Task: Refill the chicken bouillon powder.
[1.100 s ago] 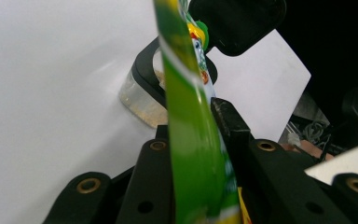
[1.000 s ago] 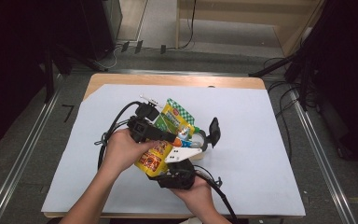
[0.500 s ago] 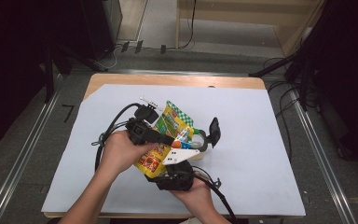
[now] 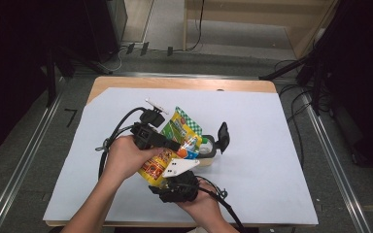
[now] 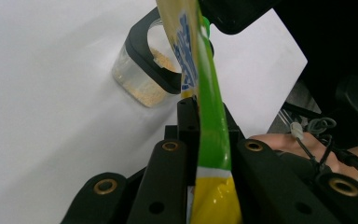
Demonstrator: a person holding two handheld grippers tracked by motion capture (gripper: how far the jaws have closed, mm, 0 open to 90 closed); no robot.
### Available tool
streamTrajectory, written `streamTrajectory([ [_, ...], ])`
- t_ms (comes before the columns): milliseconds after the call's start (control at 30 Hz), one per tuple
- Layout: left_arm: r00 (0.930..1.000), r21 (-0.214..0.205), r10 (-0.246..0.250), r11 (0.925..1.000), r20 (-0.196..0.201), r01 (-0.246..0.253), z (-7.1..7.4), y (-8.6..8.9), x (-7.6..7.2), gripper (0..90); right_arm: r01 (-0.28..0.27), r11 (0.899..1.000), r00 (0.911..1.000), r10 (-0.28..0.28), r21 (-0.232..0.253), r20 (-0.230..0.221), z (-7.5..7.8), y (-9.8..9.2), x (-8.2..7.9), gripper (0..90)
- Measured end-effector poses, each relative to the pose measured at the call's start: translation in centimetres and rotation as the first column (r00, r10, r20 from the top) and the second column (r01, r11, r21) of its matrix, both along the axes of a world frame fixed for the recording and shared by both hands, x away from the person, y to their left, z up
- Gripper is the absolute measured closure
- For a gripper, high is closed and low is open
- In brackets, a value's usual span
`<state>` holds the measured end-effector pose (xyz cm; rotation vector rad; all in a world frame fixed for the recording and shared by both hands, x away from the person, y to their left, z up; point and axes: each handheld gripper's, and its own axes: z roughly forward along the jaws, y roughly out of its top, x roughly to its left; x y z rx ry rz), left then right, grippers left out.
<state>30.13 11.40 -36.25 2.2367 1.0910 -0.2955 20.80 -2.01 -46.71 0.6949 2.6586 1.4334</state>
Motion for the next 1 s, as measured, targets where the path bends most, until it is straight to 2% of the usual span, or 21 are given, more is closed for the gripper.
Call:
streamTrajectory([
  [167,1.0,0.001,0.001,1.0,-0.005,-0.001,-0.1,-0.2,0.1,87.2,0.003,1.0,1.0,-0.003,-0.011,0.003,-0.1,0.1,-0.1,58.9],
  [200,1.0,-0.005,0.003,1.0,-0.005,-0.003,-0.1,-0.2,0.1,87.2,0.007,1.0,1.0,-0.007,-0.002,-0.004,0.0,0.0,0.0,61.7],
  [333,1.0,-0.004,-0.001,1.0,0.006,0.001,0.0,-0.3,0.1,85.6,0.004,0.999,0.9997,-0.003,0.038,-0.023,0.2,-0.3,0.1,63.1],
  [433,0.9999,-0.004,-0.008,1.0,0.014,0.008,0.1,-0.4,0.0,83.6,-0.004,0.997,0.9985,0.008,0.08,-0.055,0.3,-0.3,0.0,63.6],
  [600,0.9997,-0.024,-0.022,0.9995,0.007,0.022,0.3,-0.3,0.1,76.8,-0.005,0.99,0.9958,0.018,0.144,-0.09,0.4,-0.5,0.2,64.1],
  [733,0.9998,-0.017,-0.018,0.9997,0.001,0.018,0.5,-0.1,-0.1,69.6,0.005,0.982,0.9919,0.019,0.187,-0.126,0.5,-0.8,0.4,64.4],
  [900,1.0,0.014,-0.005,0.9999,0.0,0.005,0.7,0.0,-0.2,66.3,0.019,0.974,0.9888,0.015,0.224,-0.148,0.7,-1.2,0.7,64.6],
  [1000,1.0,0.02,-0.001,0.9998,-0.003,0.001,0.7,0.1,-0.2,69.1,0.016,0.977,0.9903,0.014,0.212,-0.138,0.7,-1.2,0.8,64.3],
])
